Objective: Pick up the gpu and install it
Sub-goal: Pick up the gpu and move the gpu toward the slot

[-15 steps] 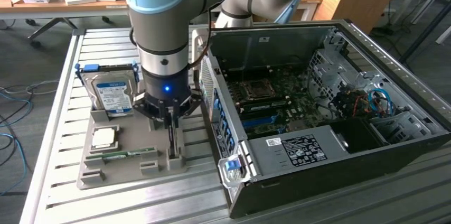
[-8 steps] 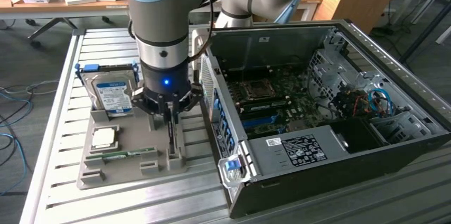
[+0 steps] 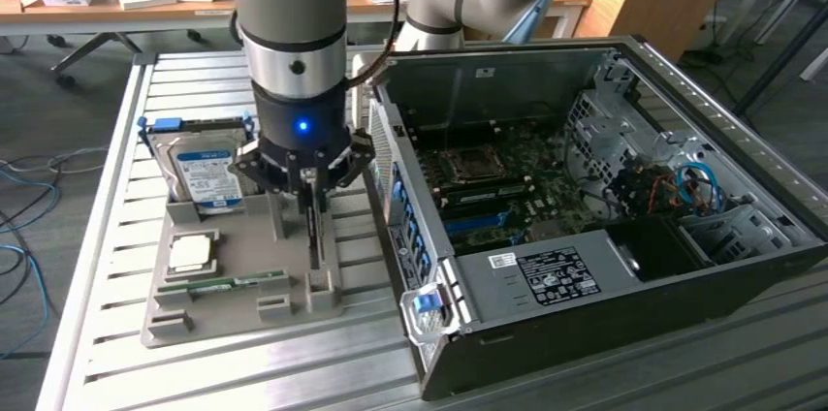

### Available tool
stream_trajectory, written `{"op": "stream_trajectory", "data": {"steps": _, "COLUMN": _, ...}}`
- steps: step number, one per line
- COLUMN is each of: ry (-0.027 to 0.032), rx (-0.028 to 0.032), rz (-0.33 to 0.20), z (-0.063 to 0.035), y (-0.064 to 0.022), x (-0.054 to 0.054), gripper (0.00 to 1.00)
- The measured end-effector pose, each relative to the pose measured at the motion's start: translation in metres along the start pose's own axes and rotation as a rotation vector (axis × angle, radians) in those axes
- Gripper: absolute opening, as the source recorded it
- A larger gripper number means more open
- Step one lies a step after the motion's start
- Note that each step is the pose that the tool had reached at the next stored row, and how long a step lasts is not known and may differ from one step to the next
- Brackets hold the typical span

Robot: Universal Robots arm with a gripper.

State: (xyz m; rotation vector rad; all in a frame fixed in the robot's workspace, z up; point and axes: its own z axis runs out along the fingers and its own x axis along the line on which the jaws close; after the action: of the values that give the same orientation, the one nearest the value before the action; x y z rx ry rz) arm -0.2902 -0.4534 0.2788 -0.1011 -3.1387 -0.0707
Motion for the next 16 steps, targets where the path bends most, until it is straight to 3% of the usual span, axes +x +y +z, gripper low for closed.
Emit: {"op": "stream_trajectory", "data": {"steps": 16, "ry": 0.0001, "rx": -0.0025, "rz": 0.0, "z": -0.0556, "y": 0.0025, "x": 0.0, "gripper": 0.26}}
